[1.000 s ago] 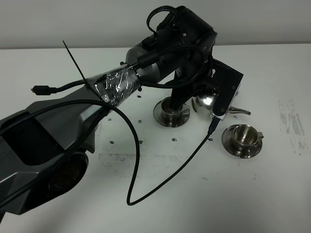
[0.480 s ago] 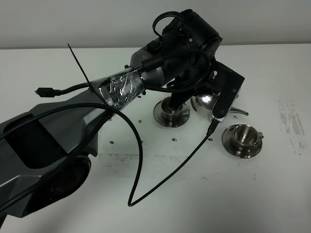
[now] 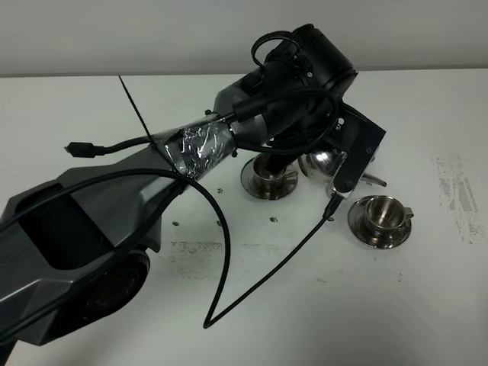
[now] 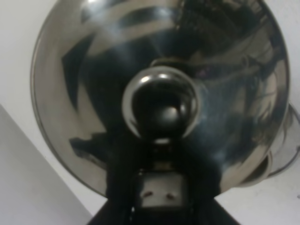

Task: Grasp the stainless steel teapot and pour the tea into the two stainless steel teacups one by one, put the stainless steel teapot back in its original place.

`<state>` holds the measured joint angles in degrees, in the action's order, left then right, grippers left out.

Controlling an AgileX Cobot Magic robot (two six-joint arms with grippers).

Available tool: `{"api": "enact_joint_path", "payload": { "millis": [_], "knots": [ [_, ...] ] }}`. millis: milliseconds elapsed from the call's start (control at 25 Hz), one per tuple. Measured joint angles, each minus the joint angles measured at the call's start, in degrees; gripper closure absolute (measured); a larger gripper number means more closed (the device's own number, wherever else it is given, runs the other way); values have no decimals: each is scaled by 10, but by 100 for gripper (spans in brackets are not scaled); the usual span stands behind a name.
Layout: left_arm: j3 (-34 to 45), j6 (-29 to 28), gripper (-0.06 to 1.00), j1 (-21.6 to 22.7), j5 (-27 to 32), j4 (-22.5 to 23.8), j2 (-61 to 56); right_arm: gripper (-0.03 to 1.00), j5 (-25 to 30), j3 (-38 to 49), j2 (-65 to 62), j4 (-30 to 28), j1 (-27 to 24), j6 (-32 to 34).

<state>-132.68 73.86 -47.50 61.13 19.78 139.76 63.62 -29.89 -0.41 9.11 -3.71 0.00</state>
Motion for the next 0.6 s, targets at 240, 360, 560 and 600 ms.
{"api": "enact_joint_path", "payload": {
  "millis": [240,360,560,600],
  "knots": [
    [0,0,75,-7,-3,3,7,57,0,0,0,0,0,0],
    [0,0,75,-8,-3,18,8,57,0,0,0,0,0,0],
    [0,0,75,-10,-4,31,8,57,0,0,0,0,0,0],
    [0,0,75,-10,-4,32,8,57,0,0,0,0,0,0]
  ]
}}
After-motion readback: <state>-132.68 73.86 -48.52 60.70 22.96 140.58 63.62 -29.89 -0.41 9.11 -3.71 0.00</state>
